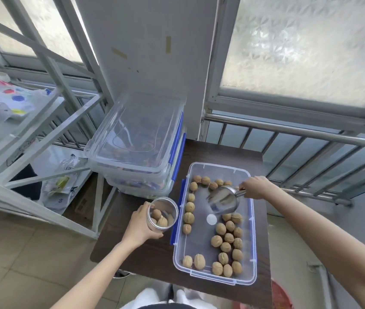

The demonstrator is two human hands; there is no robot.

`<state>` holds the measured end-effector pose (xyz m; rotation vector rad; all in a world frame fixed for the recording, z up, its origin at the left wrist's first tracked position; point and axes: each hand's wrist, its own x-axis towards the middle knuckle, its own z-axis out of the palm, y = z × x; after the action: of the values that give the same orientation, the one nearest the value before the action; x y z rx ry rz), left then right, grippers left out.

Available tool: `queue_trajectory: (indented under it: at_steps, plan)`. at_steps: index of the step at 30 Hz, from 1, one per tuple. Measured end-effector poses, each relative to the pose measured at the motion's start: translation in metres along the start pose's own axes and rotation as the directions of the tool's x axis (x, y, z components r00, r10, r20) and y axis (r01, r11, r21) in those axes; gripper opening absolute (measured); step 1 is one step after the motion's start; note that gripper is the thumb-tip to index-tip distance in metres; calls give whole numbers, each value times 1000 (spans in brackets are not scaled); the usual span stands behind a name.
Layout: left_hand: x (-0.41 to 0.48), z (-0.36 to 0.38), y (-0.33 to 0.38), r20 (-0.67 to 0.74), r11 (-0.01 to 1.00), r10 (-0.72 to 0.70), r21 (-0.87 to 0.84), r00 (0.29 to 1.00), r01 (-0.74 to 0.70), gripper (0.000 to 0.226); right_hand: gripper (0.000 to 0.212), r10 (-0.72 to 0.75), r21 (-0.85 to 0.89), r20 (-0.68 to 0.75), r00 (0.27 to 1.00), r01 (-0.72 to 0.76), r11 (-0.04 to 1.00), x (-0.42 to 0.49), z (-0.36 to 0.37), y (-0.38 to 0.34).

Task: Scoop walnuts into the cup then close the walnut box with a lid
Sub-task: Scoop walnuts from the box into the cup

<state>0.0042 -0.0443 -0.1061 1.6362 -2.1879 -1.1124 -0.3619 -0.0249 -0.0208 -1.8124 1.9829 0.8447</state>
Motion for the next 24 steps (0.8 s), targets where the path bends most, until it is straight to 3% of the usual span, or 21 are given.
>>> queue_trajectory:
  at_steps: [6, 12, 17, 24]
  plan:
    - [-11, 5, 0, -9, 998, -32, -54, 999, 31, 76, 35, -44, 21, -28, 999, 45, 999, 57, -6, -12]
    - [-18, 15, 3, 2, 990, -55, -126, 998, 55, 75, 38, -158, -67, -64, 985, 153, 986, 85, -28, -26]
    - [-22, 20, 1, 0, 988, -77, -134, 997, 76, 77, 32, -287, -154, 59, 956, 293, 944, 85, -18, -47]
    - [-29, 25, -5, -8, 985, -104, -141, 995, 102, 80, 45, -397, -82, 311, 863, 441, 894, 72, 18, -76]
